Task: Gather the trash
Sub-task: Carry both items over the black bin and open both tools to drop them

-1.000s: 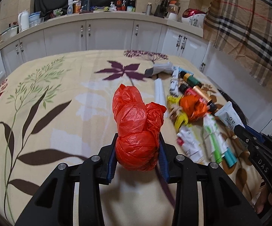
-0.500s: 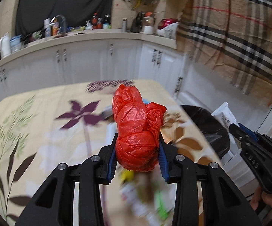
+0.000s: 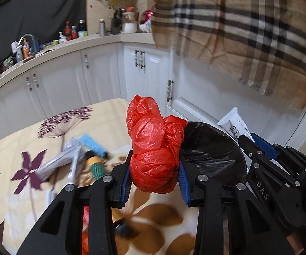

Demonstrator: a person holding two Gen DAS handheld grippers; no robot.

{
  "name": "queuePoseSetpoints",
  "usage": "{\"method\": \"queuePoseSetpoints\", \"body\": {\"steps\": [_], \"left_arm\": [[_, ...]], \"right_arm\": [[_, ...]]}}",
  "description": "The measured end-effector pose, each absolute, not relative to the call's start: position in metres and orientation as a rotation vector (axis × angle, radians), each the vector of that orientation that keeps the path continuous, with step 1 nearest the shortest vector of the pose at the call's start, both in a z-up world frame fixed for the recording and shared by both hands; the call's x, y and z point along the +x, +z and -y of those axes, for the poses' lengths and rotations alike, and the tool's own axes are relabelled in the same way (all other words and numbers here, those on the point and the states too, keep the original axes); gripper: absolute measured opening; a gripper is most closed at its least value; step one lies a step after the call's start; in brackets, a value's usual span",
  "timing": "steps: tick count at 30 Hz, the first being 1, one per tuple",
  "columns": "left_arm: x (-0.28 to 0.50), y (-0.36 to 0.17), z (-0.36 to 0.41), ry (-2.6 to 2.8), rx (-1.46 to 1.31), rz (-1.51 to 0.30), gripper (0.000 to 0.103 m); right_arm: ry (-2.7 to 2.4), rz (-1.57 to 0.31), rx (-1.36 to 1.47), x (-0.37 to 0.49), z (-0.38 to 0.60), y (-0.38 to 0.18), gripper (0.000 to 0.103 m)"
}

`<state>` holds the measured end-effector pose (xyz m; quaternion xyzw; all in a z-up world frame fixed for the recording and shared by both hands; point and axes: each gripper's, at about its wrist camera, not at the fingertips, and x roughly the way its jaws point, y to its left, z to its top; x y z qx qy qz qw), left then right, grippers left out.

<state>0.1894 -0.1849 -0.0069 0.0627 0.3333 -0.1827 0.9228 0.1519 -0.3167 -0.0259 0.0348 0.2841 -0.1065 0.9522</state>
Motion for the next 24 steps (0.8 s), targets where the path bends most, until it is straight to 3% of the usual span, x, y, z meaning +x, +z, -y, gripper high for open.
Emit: {"method": "queuePoseSetpoints", "body": {"steps": [9, 14, 24], "left_arm": [[0.224, -0.025, 0.221, -0.369, 0.184, -0.732, 0.038], [0.235, -0.03, 0.232, -0.35, 0.202, -0.739, 0.051], [0.232, -0.018, 0.213, -0.346, 0.158, -0.728, 0.062]], "right_arm": [[-0.238, -0.595, 0.104, 0.179, 0.345, -0.046, 0.022], [-0.257, -0.601, 0.111, 0.188, 0.351, -0.055, 0.04], [-0.273, -0.597, 0.125, 0.174, 0.35, -0.049, 0.05]]}}
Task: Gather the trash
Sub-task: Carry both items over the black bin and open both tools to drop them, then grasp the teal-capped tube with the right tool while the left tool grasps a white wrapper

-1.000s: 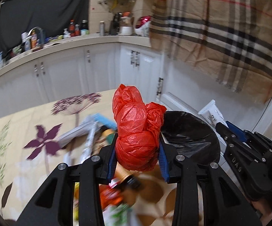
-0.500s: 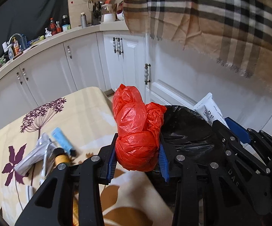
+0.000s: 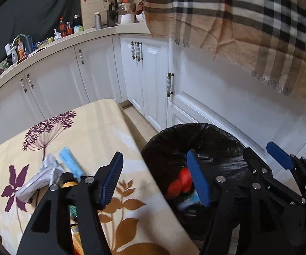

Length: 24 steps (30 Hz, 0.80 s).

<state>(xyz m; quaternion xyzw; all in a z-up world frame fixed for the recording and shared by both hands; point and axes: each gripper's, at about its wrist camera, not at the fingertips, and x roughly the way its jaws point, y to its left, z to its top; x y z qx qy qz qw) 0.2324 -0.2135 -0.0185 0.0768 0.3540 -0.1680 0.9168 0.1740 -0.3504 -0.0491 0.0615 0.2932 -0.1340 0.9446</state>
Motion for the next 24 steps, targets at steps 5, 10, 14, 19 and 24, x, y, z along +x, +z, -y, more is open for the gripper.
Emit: {"method": "queuePoseSetpoints", "body": {"steps": [5, 10, 14, 19, 24], "left_arm": [[0.216, -0.007, 0.19, -0.334, 0.127, -0.715, 0.065], [0.196, 0.001, 0.162, -0.312, 0.107, -0.699, 0.067], [0.178, 0.006, 0.137, -0.282, 0.09, -0.692, 0.067], [0.154, 0.005, 0.106, -0.239, 0.086, -0.689, 0.068], [0.131, -0.003, 0.074, -0.193, 0.075, -0.699, 0.068]], "right_arm": [[-0.248, -0.594, 0.116, 0.158, 0.334, -0.039, 0.051], [-0.215, -0.588, 0.115, 0.137, 0.315, -0.028, 0.051], [-0.188, -0.582, 0.102, 0.119, 0.296, -0.021, 0.051], [-0.145, -0.591, 0.088, 0.099, 0.271, -0.019, 0.051], [-0.097, -0.613, 0.076, 0.078, 0.244, -0.025, 0.051]]}}
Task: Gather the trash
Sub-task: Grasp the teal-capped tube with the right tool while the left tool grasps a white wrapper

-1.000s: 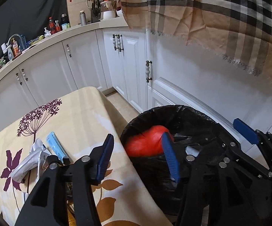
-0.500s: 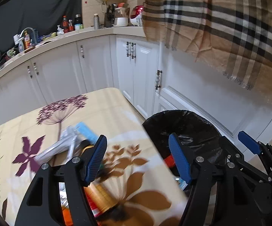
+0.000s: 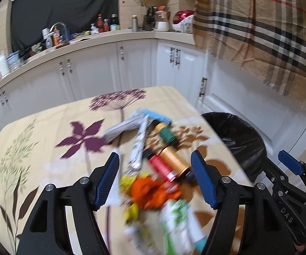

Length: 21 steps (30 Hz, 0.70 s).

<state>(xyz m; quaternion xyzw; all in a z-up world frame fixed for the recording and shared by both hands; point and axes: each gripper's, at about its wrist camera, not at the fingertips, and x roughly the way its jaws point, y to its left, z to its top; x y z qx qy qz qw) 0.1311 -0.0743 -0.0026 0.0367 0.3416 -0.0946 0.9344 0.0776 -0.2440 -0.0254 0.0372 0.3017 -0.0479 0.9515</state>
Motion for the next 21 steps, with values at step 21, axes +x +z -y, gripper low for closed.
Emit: {"method": "queuePoseSetpoints", "body": {"steps": [21], "left_arm": [[0.079, -0.043, -0.011, -0.029, 0.034, -0.767, 0.069]], "right_arm": [[0.06, -0.671, 0.004, 0.038, 0.163, -0.049, 0.051]]}}
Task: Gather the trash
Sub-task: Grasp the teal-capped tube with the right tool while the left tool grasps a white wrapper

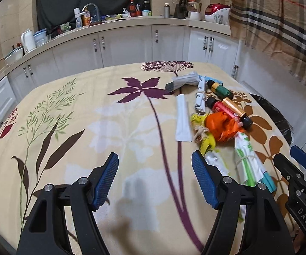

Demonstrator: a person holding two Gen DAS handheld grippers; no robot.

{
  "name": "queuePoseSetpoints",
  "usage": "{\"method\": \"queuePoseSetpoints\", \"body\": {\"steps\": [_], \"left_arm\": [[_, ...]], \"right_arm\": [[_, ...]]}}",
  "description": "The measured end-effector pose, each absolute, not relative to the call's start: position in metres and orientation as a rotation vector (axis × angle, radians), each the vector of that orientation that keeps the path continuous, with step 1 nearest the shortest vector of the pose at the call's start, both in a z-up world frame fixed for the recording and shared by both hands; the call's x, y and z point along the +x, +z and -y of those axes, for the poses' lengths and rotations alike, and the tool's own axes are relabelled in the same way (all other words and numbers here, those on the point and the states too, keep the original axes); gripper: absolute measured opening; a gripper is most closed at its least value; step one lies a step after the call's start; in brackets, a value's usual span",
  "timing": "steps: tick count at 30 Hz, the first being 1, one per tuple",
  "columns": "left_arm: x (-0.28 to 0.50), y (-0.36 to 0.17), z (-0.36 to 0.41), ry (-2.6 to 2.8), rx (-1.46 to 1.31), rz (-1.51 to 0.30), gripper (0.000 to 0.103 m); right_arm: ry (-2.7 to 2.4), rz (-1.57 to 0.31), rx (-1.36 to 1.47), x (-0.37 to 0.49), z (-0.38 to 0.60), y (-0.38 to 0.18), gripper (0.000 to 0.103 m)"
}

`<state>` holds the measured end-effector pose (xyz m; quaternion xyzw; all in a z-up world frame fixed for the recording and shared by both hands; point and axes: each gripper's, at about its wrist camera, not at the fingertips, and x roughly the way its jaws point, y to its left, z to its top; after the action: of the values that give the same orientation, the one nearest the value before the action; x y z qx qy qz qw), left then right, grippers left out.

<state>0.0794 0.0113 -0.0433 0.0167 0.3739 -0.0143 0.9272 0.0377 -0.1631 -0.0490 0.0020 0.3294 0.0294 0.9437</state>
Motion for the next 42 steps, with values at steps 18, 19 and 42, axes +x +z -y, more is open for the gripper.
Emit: {"method": "queuePoseSetpoints", "body": {"steps": [18, 19, 42], "left_arm": [[0.068, -0.047, 0.001, -0.081, 0.023, -0.78, 0.069], [0.068, -0.047, 0.003, -0.086, 0.023, -0.779, 0.069], [0.068, -0.063, 0.034, -0.161, 0.078, -0.826, 0.049]], "right_arm": [[0.129, -0.749, -0.03, 0.039, 0.145, -0.069, 0.015], [0.129, -0.748, -0.028, 0.039, 0.146, -0.068, 0.015], [0.096, -0.704, 0.017, 0.029, 0.171, -0.06, 0.014]]}}
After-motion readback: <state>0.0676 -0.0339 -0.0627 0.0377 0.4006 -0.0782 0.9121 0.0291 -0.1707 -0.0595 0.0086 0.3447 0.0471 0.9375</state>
